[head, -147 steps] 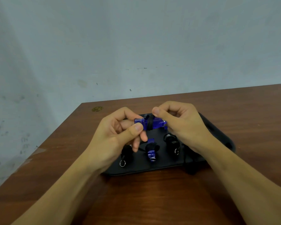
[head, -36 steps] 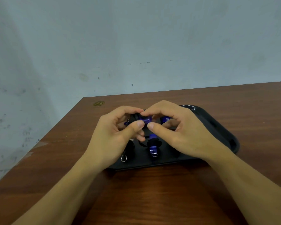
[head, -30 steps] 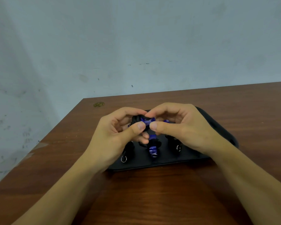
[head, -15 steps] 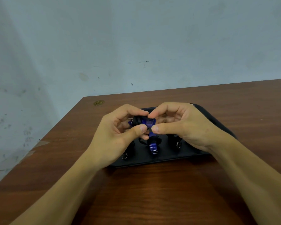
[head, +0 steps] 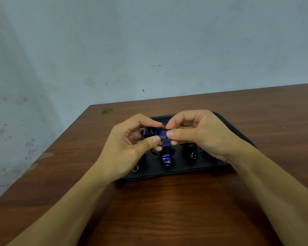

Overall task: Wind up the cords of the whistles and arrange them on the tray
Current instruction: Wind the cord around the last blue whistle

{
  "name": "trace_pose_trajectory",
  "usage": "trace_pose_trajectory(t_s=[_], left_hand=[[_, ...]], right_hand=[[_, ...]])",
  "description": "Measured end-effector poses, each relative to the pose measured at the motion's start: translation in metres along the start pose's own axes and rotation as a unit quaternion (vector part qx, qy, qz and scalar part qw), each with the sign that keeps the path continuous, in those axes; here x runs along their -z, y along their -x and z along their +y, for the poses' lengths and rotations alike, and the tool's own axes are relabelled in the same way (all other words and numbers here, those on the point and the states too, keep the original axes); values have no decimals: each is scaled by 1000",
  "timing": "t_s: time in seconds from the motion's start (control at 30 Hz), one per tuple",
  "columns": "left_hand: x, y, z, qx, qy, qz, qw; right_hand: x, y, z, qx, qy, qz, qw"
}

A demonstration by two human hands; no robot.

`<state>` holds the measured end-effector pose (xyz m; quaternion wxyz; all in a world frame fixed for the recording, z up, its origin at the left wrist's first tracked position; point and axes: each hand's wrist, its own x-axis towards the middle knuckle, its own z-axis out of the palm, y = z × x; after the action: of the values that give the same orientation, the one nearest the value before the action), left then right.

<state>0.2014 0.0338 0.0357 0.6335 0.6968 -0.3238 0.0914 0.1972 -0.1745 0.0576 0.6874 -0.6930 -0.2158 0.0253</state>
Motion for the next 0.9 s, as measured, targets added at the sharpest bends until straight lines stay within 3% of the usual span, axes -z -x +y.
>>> trace_pose_trajectory(t_s=[0.17, 0.43, 0.9], left_hand=[[-1, -2, -3, 3, -39, 61, 997], [-7, -2, -3, -12, -59, 89, 994], [-11, 0, 10, 39, 71, 126, 989]], right_hand=[[-6, -5, 7, 69, 81, 64, 992], [-16, -5, 12, 127, 135, 109, 977], [-28, -4, 21, 237, 206, 125, 941]])
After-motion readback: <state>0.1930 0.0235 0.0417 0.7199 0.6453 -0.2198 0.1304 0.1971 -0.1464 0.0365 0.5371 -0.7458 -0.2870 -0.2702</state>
